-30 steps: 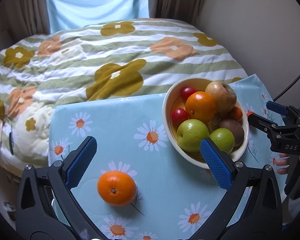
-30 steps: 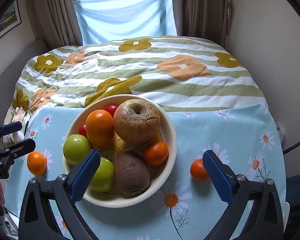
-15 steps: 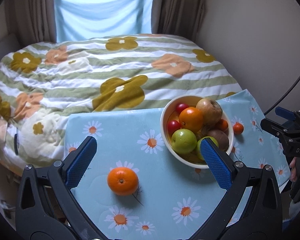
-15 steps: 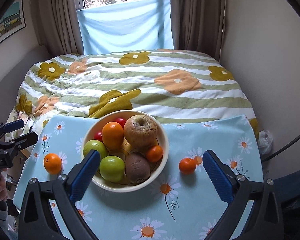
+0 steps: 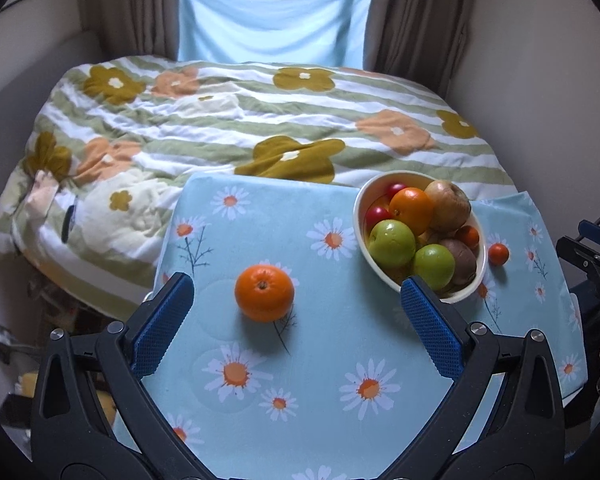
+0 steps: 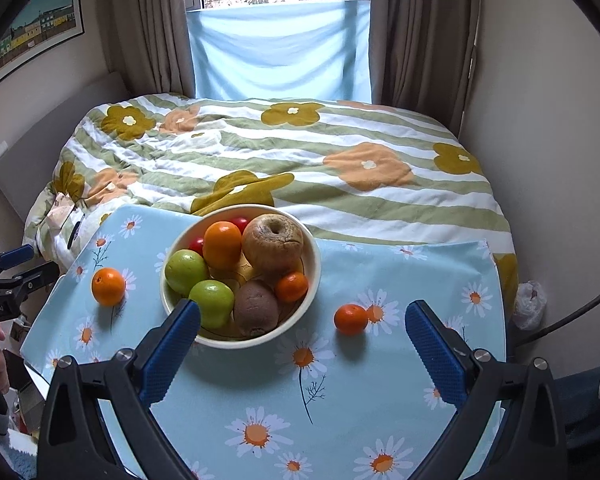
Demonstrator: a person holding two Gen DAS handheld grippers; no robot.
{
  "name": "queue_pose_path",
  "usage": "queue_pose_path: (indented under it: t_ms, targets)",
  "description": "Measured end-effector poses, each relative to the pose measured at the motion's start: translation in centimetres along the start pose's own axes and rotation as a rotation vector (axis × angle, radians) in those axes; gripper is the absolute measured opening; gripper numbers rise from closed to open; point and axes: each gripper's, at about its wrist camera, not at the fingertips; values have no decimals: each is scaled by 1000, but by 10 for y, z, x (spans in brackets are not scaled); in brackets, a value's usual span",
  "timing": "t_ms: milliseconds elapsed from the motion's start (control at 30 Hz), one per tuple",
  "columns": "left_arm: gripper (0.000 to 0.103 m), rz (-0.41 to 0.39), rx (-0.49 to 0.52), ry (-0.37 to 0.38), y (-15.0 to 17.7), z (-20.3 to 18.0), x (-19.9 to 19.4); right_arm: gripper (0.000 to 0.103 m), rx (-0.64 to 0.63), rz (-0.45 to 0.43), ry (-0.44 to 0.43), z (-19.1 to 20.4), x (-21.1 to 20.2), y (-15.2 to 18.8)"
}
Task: Organize fruits
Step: 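Grasp the remaining large orange with the left tool while the right tool grasps another mandarin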
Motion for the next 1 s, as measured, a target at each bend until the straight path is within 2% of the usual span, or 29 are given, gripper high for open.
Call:
queue_pose_path:
  t_ms: [300, 567, 700, 833, 867, 933, 1000]
  targets:
    - [103, 7, -47, -74, 18, 4, 42, 102, -39, 50, 16, -31, 34, 27]
    - [103, 89, -16, -102, 22, 10, 91, 102, -13, 107, 44, -55, 74, 45]
    - [94, 136, 12, -109, 22, 10, 110, 102, -19, 126, 53, -58, 86, 48]
    - [92, 167, 21, -110, 23, 10, 123, 101, -12, 138, 55, -61, 98, 49]
    - [92, 174, 19, -109, 23, 10, 125, 99, -13, 143, 55, -61, 101, 49]
    - [83, 185, 15, -102, 23, 11, 131, 91, -13, 150, 54, -60, 106, 49]
    - [82, 197, 13, -106, 24, 11, 135, 87, -7, 160, 43, -60, 111, 49]
Point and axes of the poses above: each gripper's, at about its wrist camera, not at the fingertips, and x roughly the way its jaws point, z to its left, y to its underside, and after that the axes turned 1 degree about z, right-handed
